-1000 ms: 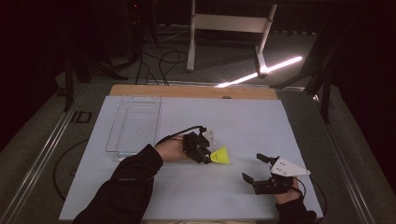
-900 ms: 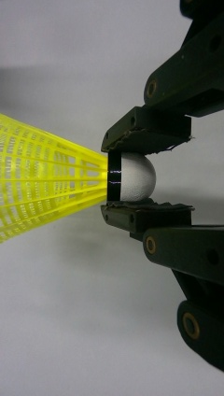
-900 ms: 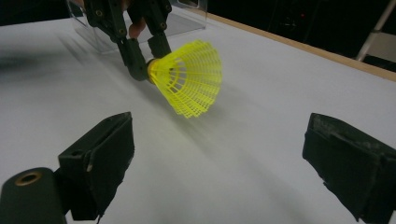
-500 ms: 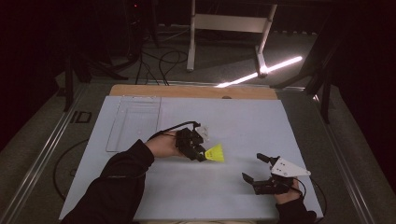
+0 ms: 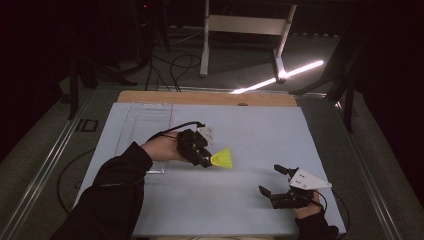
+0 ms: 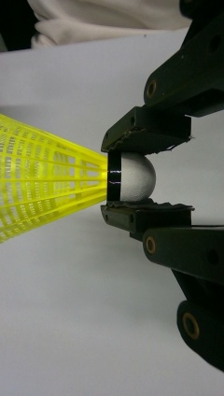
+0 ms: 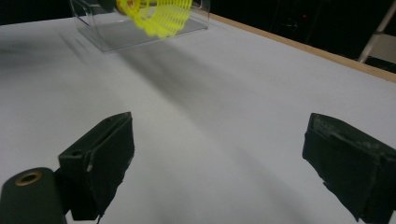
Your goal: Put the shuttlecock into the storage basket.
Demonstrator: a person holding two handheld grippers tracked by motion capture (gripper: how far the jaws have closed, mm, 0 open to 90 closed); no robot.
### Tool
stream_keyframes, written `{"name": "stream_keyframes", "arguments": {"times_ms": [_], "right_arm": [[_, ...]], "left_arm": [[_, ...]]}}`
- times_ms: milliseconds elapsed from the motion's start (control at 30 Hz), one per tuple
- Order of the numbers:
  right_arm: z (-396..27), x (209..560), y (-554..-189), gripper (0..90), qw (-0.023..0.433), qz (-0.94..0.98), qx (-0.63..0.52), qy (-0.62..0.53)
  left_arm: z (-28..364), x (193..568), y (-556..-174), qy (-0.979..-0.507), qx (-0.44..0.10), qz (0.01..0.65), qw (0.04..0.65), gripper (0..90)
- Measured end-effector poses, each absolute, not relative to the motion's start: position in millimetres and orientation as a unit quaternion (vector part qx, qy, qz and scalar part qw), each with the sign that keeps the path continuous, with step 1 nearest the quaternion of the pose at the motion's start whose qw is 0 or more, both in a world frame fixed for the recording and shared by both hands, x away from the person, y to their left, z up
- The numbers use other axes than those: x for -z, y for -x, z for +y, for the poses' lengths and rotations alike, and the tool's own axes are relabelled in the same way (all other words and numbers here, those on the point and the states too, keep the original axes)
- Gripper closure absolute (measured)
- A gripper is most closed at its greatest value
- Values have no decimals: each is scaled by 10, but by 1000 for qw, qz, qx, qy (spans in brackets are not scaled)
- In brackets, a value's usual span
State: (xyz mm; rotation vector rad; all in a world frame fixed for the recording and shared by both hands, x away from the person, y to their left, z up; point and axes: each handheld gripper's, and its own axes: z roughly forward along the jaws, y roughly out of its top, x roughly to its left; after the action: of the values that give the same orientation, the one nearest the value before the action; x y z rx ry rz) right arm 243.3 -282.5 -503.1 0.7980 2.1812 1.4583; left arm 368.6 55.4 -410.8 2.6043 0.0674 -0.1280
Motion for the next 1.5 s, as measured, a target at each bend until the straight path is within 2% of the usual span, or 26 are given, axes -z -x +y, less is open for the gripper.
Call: {"name": "stream_keyframes", "arguments": {"times_ms": [533,1500], "right_arm": [[-2827,5038,-2441,93,192,780,-523,-285],[-2824,5041,-2449,93,192,779,-523,-288]], "left_arm": [[808,3859,-3709,-965,25,30,259,656],[1599,3552,-3696,-956,-11,121,267,655]]}}
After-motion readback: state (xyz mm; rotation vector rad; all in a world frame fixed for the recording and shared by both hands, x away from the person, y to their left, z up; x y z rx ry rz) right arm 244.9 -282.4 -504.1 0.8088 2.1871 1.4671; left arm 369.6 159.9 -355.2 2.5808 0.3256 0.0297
